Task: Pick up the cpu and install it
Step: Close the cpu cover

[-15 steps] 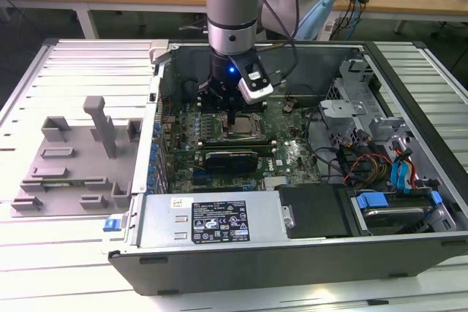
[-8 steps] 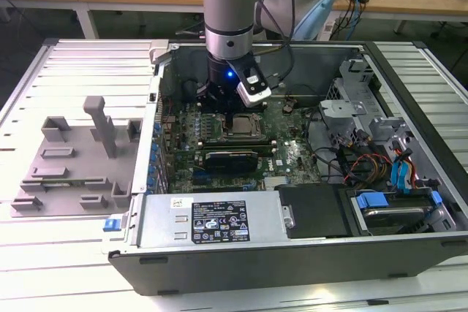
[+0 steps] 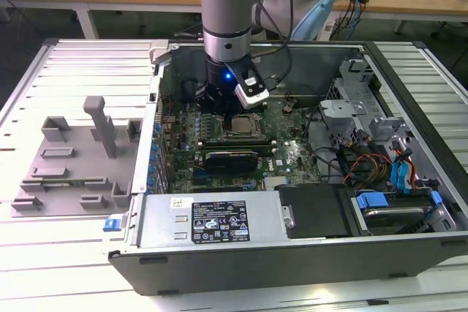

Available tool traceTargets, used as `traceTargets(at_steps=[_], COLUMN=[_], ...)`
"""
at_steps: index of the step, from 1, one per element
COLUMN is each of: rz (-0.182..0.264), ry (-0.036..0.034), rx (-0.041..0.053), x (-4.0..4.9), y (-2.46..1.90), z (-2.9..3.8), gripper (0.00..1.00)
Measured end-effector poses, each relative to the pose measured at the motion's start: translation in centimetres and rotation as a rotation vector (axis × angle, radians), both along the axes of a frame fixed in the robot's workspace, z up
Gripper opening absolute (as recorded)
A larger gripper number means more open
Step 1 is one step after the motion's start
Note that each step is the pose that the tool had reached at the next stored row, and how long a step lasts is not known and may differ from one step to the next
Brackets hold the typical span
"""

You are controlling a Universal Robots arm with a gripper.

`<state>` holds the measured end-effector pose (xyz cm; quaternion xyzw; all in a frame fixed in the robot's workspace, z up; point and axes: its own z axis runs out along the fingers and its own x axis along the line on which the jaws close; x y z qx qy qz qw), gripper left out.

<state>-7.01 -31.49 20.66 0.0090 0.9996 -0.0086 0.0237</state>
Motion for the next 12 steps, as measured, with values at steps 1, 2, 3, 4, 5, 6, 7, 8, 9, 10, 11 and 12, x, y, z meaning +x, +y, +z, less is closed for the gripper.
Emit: traceTargets(at_steps=[1,2,3,4,5,6,7,8,9,10,11,12], rz=[0.000,0.000,0.000,0.000,0.000,0.000,0.000,0.000,0.000,0.000,0.000,0.000], ry=[-0.0007,-0.0010,-0.0011,-0.0011,-0.0010,-0.0018,-0.0019,-0.0020,-0.0022,-0.0024,-0.0027,-0.0035], rx=[0.0003,0.0003,0.0002,0.0001,0.0000,-0.0001,-0.0003,-0.0004,-0.0003,-0.0001,0.0001,0.0017], x=[-0.02,-0.07,-0.08,-0.08,-0.08,-0.12,-0.13,-0.14,-0.13,-0.13,-0.13,-0.12], y=[0.01,0.01,0.00,0.00,0.00,0.00,-0.01,-0.01,-0.01,0.00,0.00,0.03], z=[-0.07,-0.16,-0.19,-0.19,-0.19,-0.32,-0.36,-0.37,-0.38,-0.39,-0.35,-0.23], gripper=[0.11,0.11,0.11,0.11,0.11,0.11,0.11,0.11,0.11,0.11,0.11,0.11])
